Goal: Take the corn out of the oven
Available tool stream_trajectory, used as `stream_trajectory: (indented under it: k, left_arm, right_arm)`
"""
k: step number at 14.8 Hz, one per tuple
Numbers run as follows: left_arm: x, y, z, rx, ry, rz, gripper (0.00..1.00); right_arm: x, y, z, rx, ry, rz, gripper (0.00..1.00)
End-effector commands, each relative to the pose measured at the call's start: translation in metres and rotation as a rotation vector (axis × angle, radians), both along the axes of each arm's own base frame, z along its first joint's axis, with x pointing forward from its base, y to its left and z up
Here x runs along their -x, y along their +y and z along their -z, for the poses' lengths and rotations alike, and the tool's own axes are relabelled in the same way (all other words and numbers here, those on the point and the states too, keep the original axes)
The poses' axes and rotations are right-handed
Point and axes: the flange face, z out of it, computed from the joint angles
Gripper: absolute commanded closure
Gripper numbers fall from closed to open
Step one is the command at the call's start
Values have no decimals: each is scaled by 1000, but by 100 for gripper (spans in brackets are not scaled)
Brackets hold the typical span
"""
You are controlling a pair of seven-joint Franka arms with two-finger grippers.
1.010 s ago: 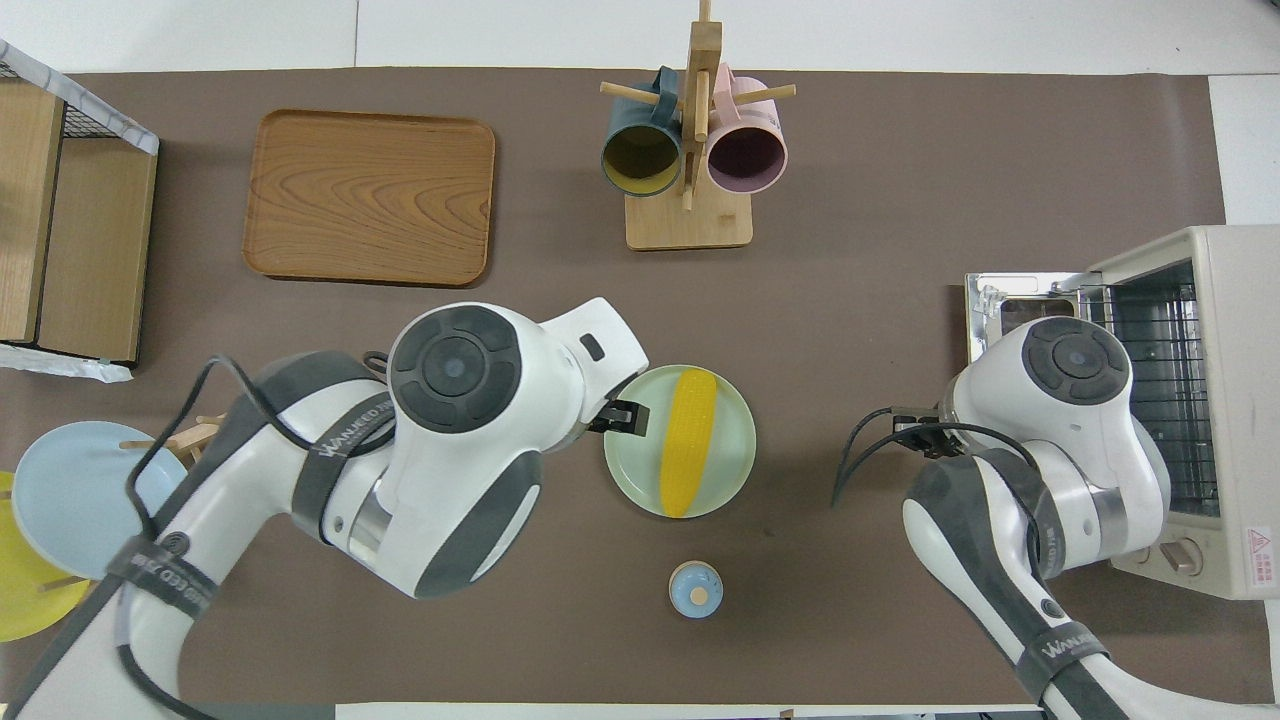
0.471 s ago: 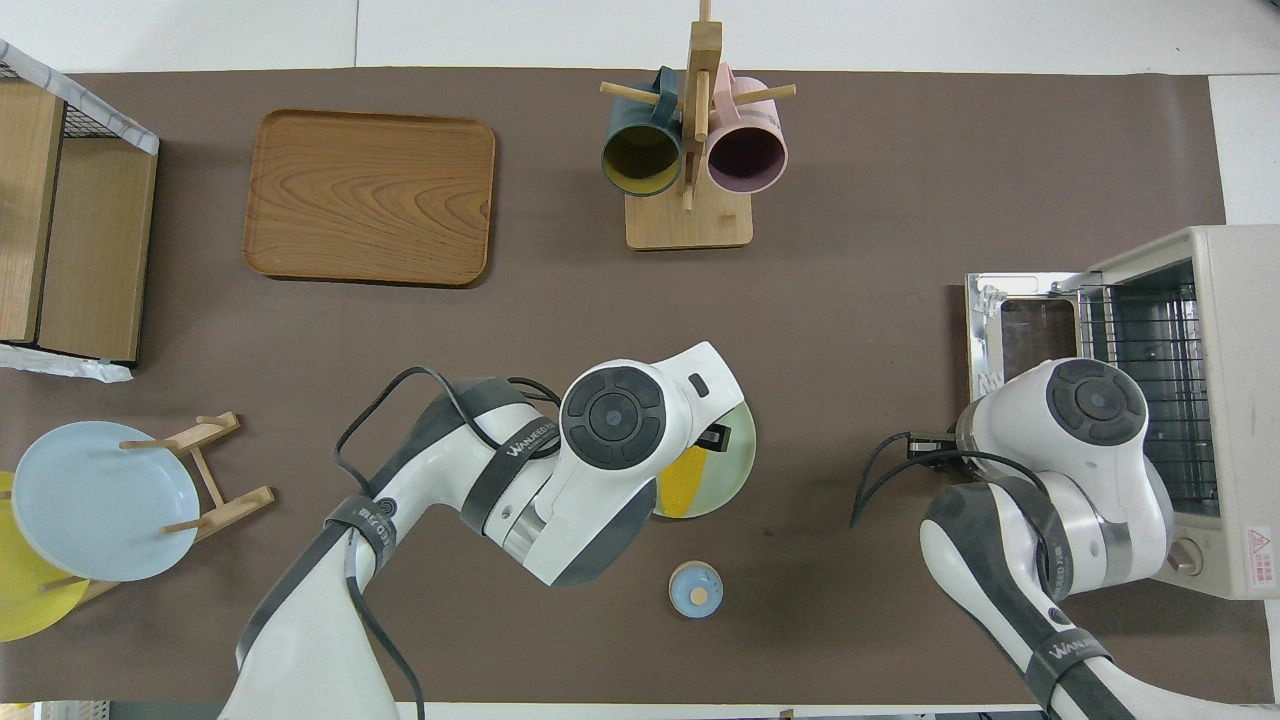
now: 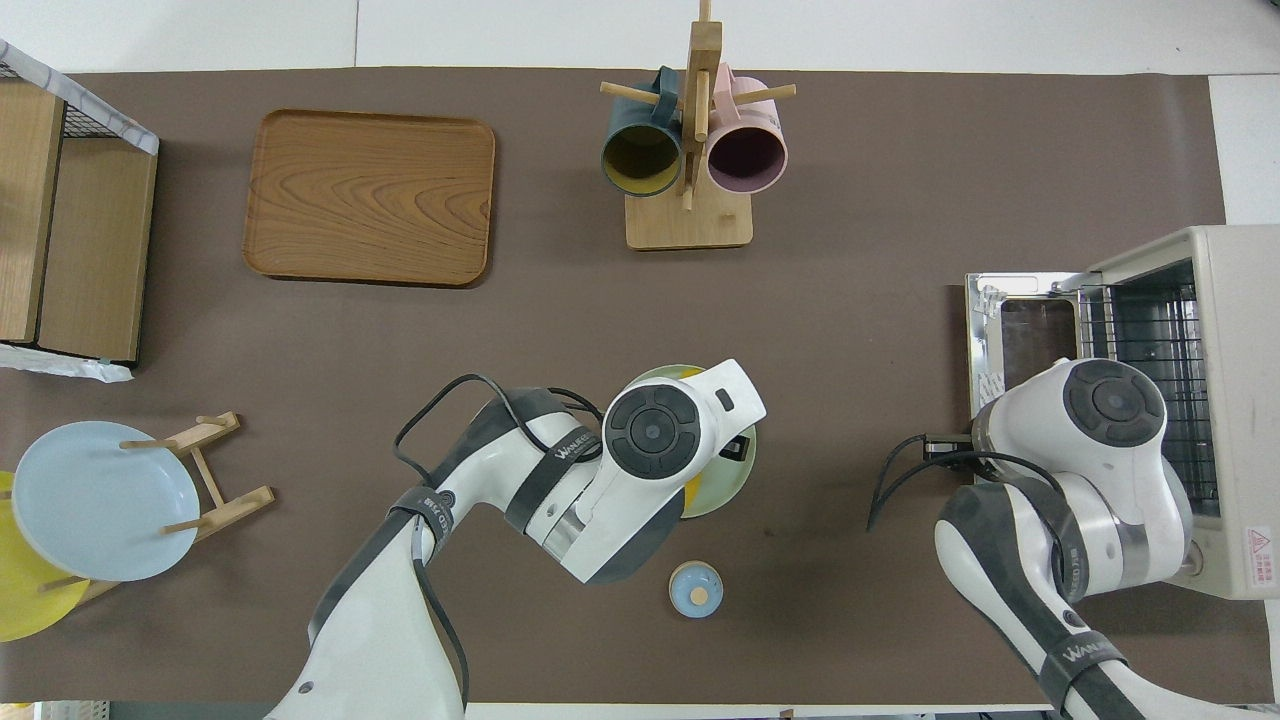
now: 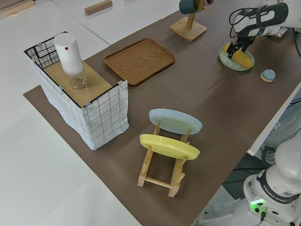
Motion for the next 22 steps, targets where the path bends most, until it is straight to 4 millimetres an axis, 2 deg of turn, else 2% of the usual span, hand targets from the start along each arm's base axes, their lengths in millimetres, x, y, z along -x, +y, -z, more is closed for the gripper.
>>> stream_trajectory:
  k: [1,2,4,5,7,10,12,15,18,20,22]
  left_arm:
    - [1,-5,1,5,-7,-14,34]
    - [1,-5,2,2,-2,-24,62]
    - [1,-5,-1,-5,12,-77,98]
    - [-1,-3,-1,-12,17,-81,100]
    - [-8,4,-14,-8,15,-96,100]
    - [-31,42,-71,-8,21,-145,100]
    - [-45,71,-103,-18,34,-186,100]
    - [-98,123,-133,-23,38,-231,100]
    - [-152,199,-131,-33,49,-244,100]
    - [-176,241,-125,-30,45,-271,100]
    - [-201,263,-119,-38,29,-251,100]
  right_arm:
    - [11,-5,-5,133,7,-21,99]
    - [12,-6,-7,167,5,-29,99]
    - [9,-6,-14,204,13,-48,99]
    - [0,-8,-24,227,17,-54,99]
    - [-19,-14,-55,284,37,-71,99]
    - [-38,-29,-102,292,91,-148,99]
    - [-39,-49,-124,280,107,-186,98]
    - [-32,-68,-141,270,114,-212,97]
    - [-27,-85,-155,250,115,-245,94]
    - [-24,-88,-159,246,121,-255,91]
    - [-19,-84,-168,242,127,-248,89]
